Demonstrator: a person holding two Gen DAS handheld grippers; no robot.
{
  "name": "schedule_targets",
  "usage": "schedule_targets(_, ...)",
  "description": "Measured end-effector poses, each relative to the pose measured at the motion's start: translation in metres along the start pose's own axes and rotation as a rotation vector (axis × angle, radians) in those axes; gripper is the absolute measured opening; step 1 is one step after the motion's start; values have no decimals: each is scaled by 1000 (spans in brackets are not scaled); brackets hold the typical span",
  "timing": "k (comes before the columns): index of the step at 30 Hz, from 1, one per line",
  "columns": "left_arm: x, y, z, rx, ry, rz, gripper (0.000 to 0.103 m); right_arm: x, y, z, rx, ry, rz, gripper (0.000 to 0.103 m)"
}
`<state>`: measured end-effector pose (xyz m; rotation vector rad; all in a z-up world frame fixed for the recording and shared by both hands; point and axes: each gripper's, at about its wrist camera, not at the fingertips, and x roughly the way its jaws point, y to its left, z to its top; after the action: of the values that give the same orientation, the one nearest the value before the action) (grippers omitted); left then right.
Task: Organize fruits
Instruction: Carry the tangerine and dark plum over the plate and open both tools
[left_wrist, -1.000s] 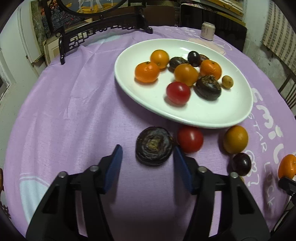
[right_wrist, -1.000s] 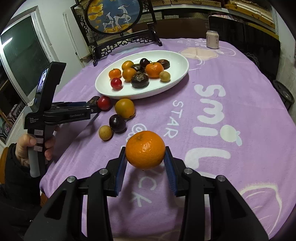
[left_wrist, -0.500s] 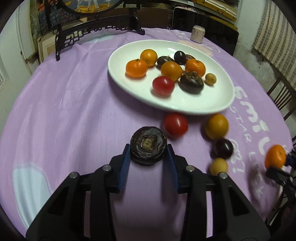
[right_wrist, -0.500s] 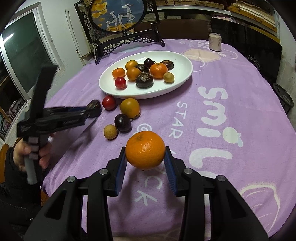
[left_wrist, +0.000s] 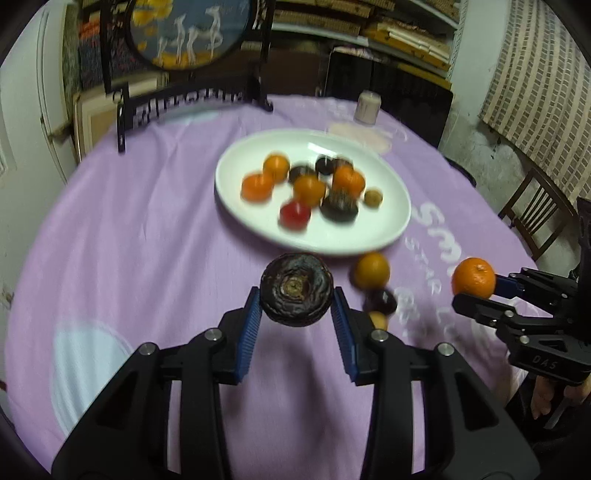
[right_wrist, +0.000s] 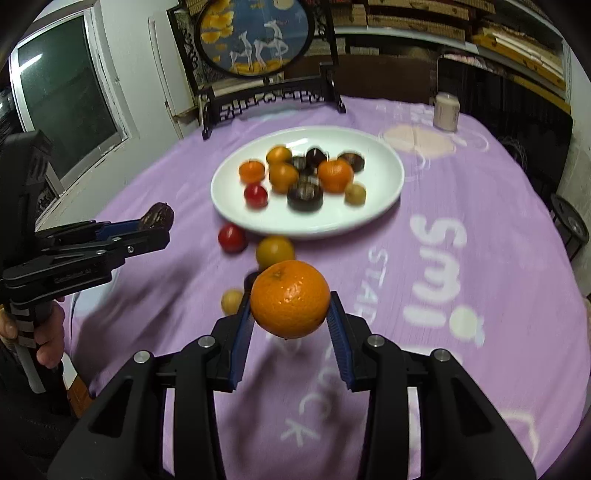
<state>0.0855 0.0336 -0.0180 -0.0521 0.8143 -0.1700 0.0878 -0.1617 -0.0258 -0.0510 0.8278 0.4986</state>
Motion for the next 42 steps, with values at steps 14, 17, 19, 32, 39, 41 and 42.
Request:
schedule_targets(14,96,-8,149,-48,8,36,39,82,-44,134,48,-57,-165,40)
schedule_targets(17,118,-2,151,-73,29,36,39,101,-61,126,96,-19,-133,40)
schedule_targets(19,129,0,149,-69,50,30,39,109,-67,124,98,8,-142,40)
schedule_targets(32,139,-3,142,-57,66,39,41,115,-70,121,99,7,-213,61)
schedule_targets(39,112,-4,127,-76,13,13,53,101,-69,114,98,-43,-192,61)
schedule_targets(41,99,-6,117,-84,-6,3,54,99,-67,112,91,-49,-189,61)
schedule_targets(42,92,-8,112,-84,-15,1,54,100,-65,111,85,-49,-188,61)
